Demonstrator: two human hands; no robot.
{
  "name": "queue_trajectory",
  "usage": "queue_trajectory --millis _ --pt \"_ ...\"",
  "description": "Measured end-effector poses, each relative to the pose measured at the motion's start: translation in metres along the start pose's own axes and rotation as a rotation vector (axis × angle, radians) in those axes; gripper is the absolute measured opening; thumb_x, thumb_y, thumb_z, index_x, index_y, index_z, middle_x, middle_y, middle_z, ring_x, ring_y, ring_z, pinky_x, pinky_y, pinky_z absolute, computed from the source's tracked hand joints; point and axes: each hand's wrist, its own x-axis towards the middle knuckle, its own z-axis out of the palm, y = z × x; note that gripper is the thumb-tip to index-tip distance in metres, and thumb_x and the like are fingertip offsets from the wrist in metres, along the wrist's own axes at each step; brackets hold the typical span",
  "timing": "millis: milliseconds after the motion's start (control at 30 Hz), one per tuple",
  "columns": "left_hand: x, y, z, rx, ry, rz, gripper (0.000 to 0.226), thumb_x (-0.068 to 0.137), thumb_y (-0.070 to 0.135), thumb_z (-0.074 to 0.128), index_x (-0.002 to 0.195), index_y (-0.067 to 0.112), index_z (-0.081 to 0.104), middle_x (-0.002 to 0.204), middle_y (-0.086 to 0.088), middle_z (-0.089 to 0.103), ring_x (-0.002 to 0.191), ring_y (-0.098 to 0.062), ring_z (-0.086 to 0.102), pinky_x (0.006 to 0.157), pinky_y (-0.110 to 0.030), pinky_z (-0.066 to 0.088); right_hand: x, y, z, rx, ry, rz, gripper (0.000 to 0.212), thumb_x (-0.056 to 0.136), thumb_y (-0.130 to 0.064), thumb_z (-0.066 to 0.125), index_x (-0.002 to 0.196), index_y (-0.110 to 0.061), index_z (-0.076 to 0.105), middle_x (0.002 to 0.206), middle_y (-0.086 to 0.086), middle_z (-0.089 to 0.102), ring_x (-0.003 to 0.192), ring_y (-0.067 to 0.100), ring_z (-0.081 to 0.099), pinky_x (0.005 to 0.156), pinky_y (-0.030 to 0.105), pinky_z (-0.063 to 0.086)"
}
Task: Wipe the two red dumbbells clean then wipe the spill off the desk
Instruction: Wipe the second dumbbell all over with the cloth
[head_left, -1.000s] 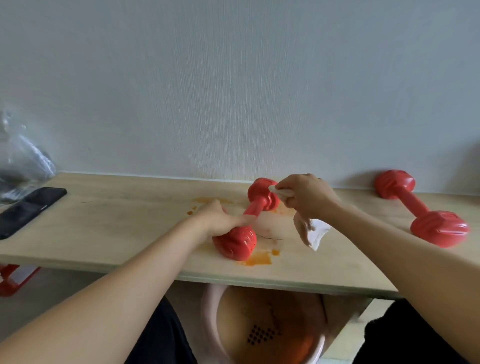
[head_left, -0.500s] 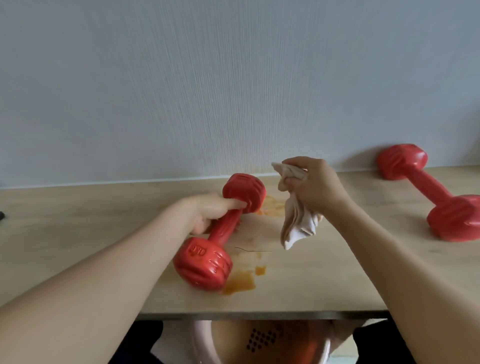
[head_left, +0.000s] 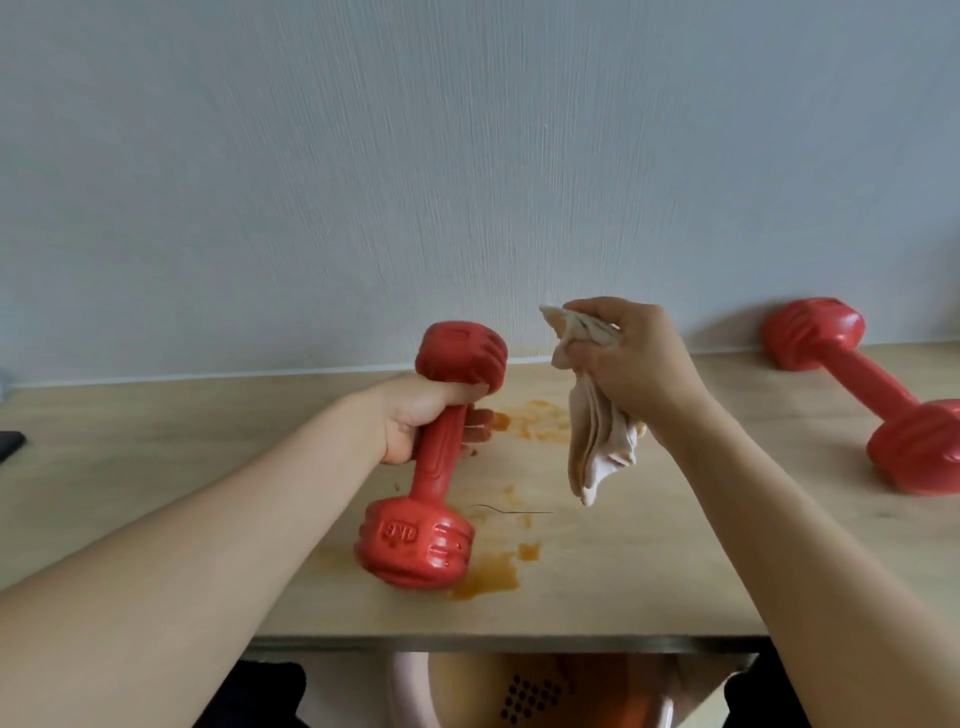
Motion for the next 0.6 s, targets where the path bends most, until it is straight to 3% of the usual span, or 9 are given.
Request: queue_trajectory --millis 167,300,467,600 --pt "-0.026 0.005 -0.012 -0.246 0.189 0.23 0.008 0.083 0.011 0.067 0.09 0.014 0.064 0.076 -0.002 0.074 0.074 -0.019 0.071 0.075 -0.033 0.052 -0.008 -0.011 0.002 0.053 0.039 -0.056 0.031 0.076 -0.003 0.065 0.091 -0.03 0.066 0.074 -0.01 0.067 0.069 0.009 0.062 0.072 0.032 0.053" --pt "-0.039 -0.005 -0.017 -0.328 0.302 0.398 0.007 0.083 0.009 0.066 0.088 0.013 0.065 0.09 -0.007 0.075 0.086 -0.021 0.071 0.083 -0.033 0.052 -0.013 -0.014 0.006 0.112 0.063 -0.13 0.033 0.077 -0.003 0.066 0.098 -0.029 0.067 0.067 -0.018 0.068 0.07 -0.003 0.062 0.072 0.025 0.051" --pt "-0.047 -0.015 -0.015 -0.374 0.334 0.48 0.004 0.082 0.008 0.067 0.086 0.01 0.067 0.094 -0.014 0.073 0.087 -0.025 0.07 0.084 -0.036 0.052 -0.021 -0.017 0.037 -0.013 -0.072 -0.3 0.039 0.081 -0.009 0.067 0.116 -0.025 0.065 0.107 -0.01 0.061 0.098 0.008 0.06 0.086 0.02 0.046" --pt "-0.046 -0.014 -0.006 -0.315 0.343 0.546 0.009 0.081 0.002 0.066 0.078 0.01 0.069 0.075 -0.011 0.07 0.069 -0.022 0.066 0.069 -0.034 0.053 -0.023 -0.002 0.073 -0.285 -0.188 -0.48 0.046 0.086 -0.014 0.061 0.13 -0.026 0.055 0.129 -0.003 0.053 0.105 0.02 0.06 0.084 0.039 0.05"
